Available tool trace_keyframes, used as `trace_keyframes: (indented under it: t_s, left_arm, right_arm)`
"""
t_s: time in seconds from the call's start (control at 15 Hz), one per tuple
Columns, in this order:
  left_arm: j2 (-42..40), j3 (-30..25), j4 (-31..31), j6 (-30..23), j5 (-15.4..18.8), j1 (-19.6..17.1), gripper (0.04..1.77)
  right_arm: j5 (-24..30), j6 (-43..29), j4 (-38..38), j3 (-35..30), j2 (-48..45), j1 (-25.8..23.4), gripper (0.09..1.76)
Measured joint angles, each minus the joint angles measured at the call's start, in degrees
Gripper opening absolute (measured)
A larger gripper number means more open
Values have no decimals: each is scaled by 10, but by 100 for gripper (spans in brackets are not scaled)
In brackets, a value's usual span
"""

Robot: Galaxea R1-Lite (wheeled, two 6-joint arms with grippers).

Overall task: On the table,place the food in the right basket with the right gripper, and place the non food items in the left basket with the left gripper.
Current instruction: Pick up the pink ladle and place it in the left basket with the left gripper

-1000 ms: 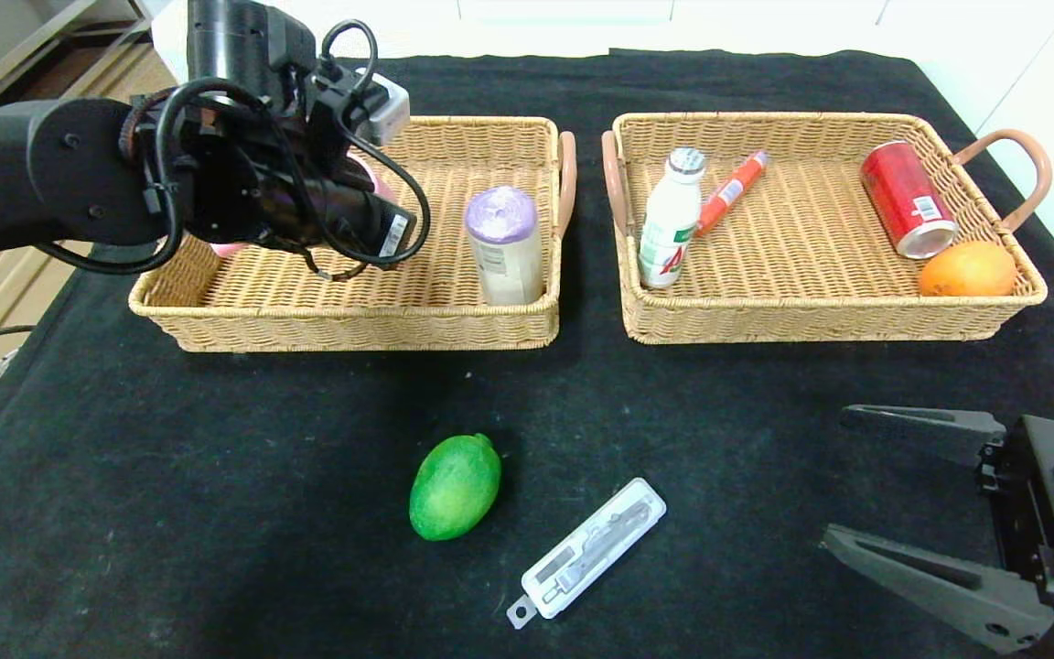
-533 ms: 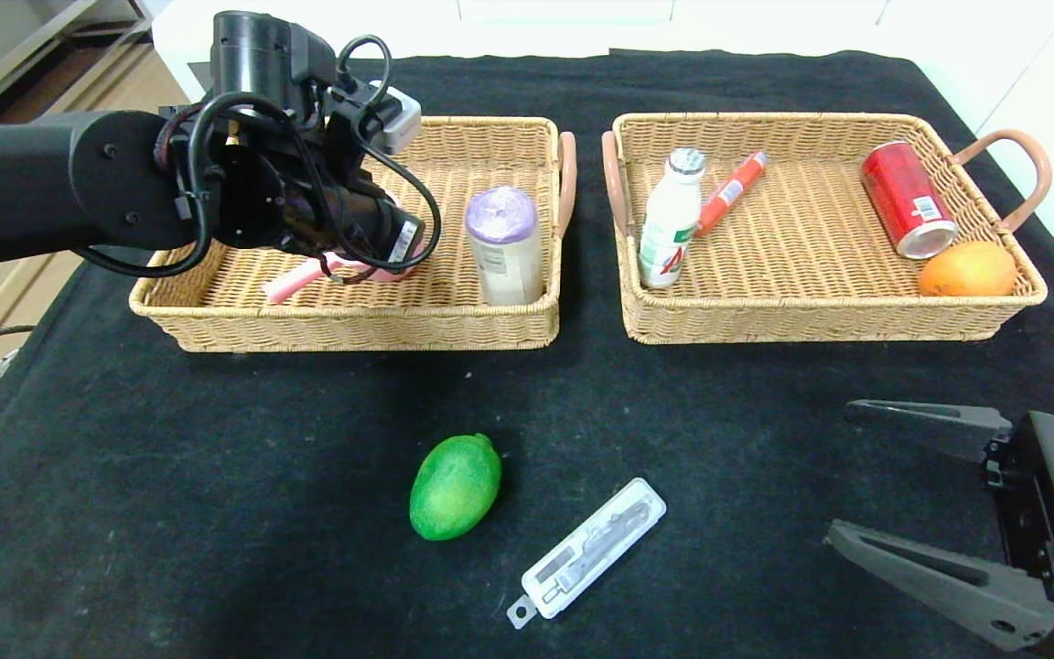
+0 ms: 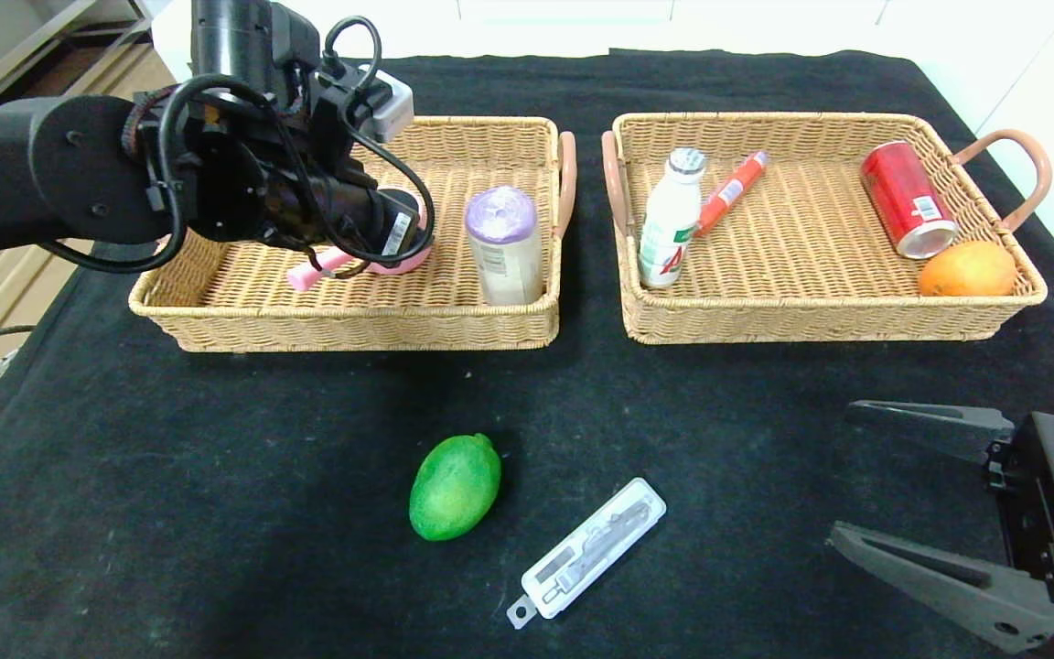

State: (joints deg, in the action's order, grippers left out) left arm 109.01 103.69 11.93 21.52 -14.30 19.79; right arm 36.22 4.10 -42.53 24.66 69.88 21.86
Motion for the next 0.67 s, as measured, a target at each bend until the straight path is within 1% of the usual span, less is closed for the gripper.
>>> trace_keyframes:
  t_s: [0.27, 0.47, 0.67]
  left_arm:
    - [-50, -21, 8, -8, 5, 18, 150]
    - [-98, -67, 18, -52, 14, 41, 157]
    - [-144, -122, 25, -116, 17, 62, 162]
  right_arm:
    - [0, 0, 0, 1, 0, 0, 171]
    - [0, 0, 1, 1, 0, 0, 171]
    - [0, 0, 1, 0, -2, 0, 171]
